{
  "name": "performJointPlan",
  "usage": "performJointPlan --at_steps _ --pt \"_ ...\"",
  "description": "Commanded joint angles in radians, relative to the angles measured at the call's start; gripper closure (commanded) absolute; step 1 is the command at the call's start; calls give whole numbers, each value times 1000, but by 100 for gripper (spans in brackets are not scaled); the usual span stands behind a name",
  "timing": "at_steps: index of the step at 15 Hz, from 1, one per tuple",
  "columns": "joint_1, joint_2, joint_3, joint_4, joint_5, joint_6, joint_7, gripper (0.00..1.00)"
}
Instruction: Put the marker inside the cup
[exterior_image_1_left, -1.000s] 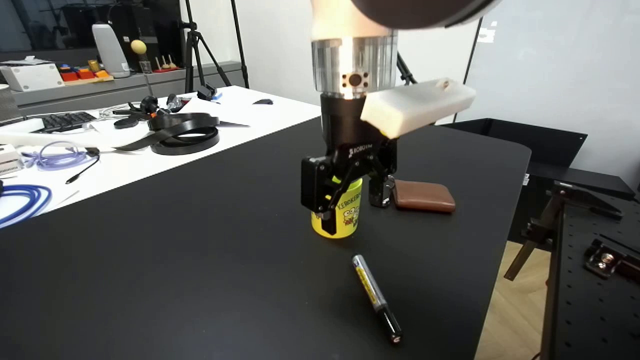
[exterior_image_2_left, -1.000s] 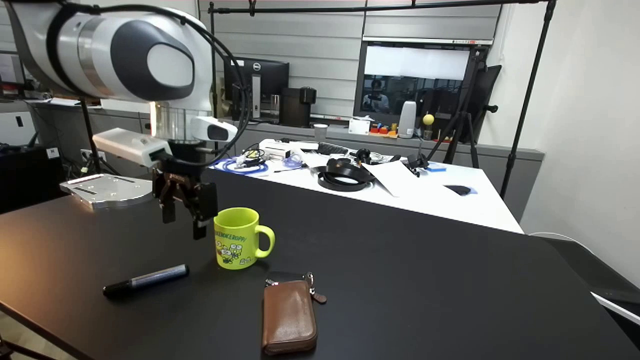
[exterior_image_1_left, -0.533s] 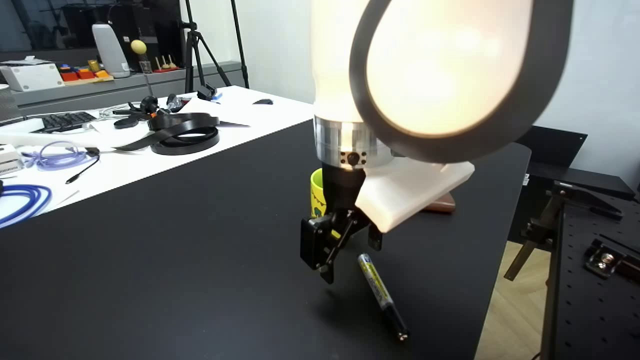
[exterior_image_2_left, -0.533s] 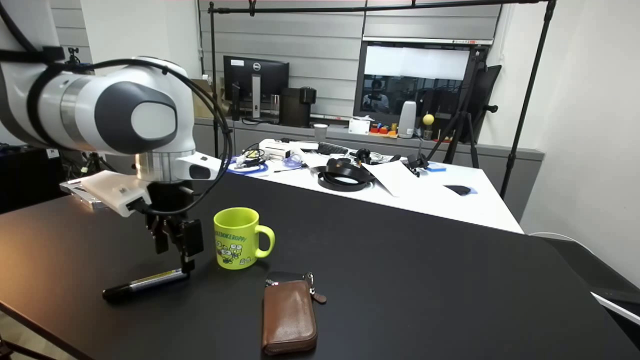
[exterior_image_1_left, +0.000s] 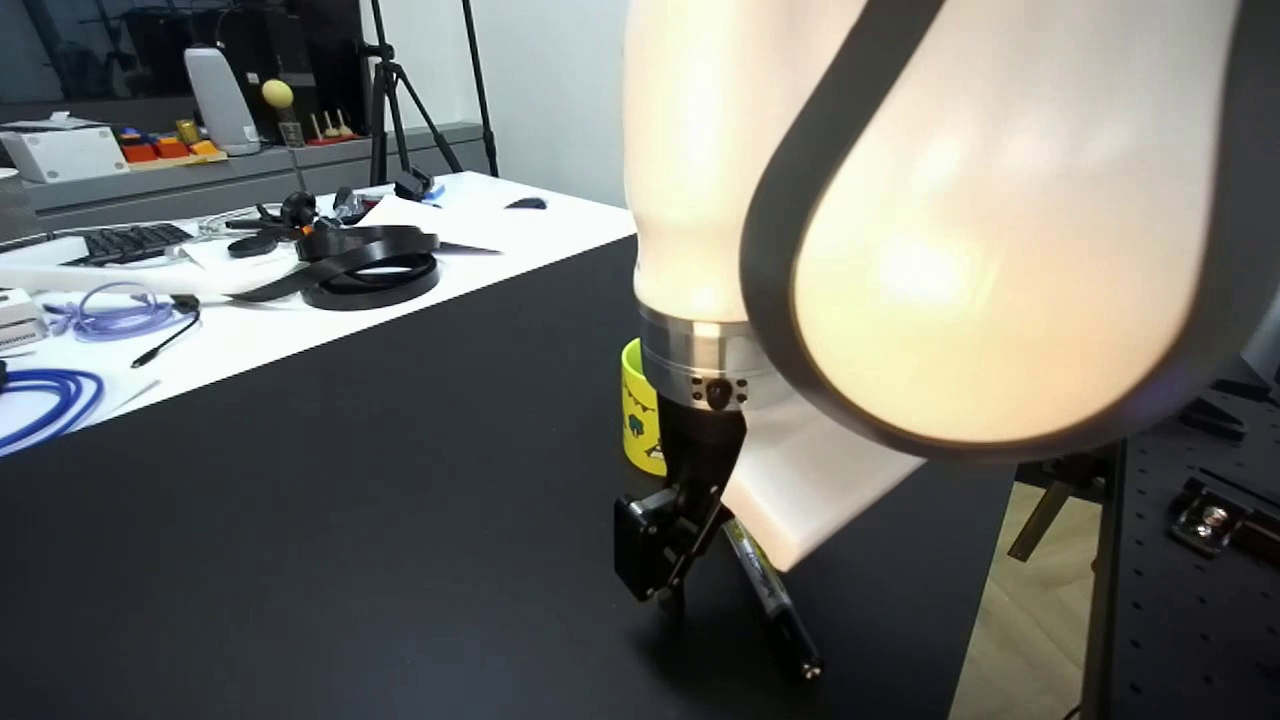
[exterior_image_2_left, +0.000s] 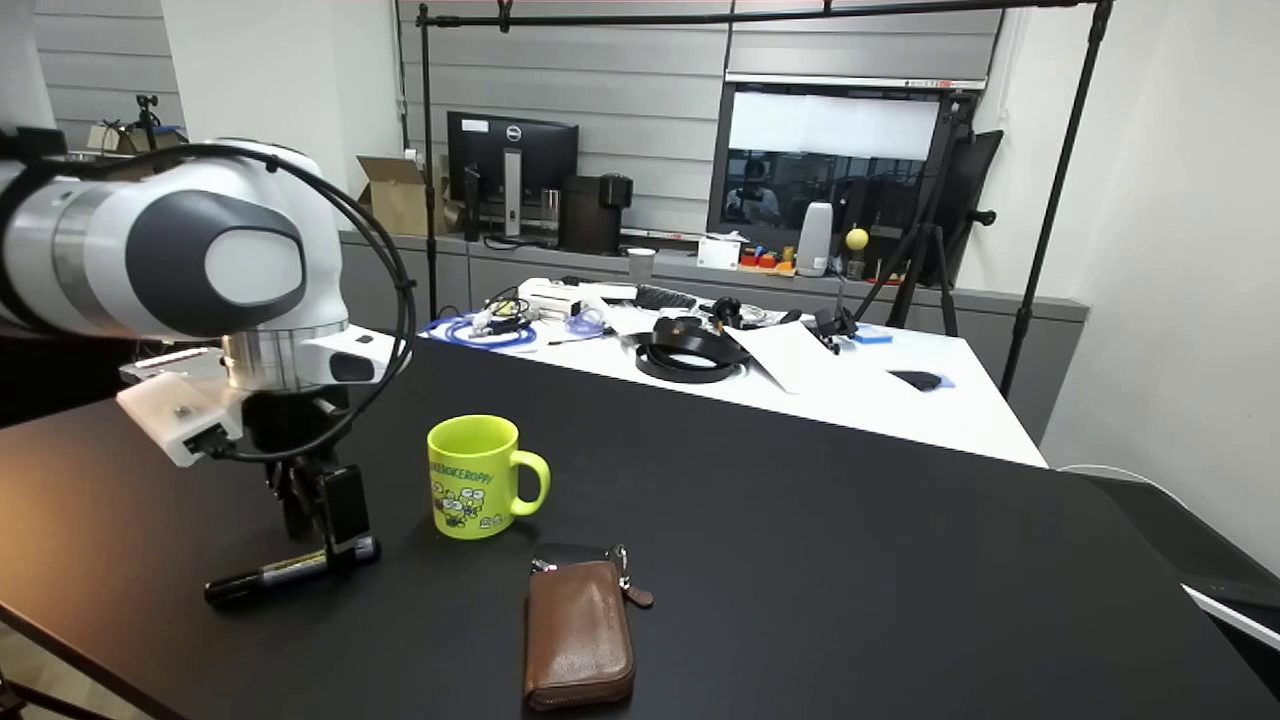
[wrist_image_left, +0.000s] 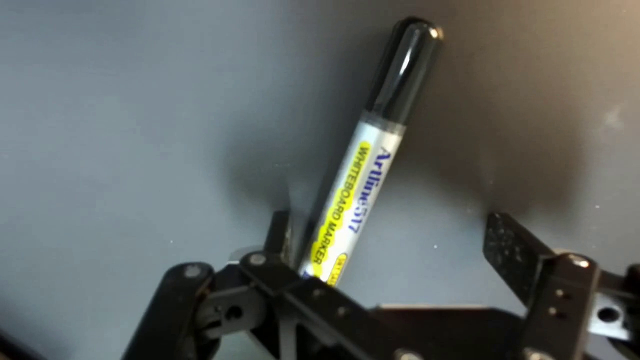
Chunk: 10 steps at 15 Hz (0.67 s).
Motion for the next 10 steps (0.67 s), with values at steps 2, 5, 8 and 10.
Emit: performJointPlan --at_steps 2,5,8,10 --pt "35 -26 -22 -58 61 55 44 41" --pt "30 -38 -20 -69 100 81 36 62" --pt "14 -60 -18 -85 133 79 30 82" --pt "7 -86 -16 -88 139 58 24 96"
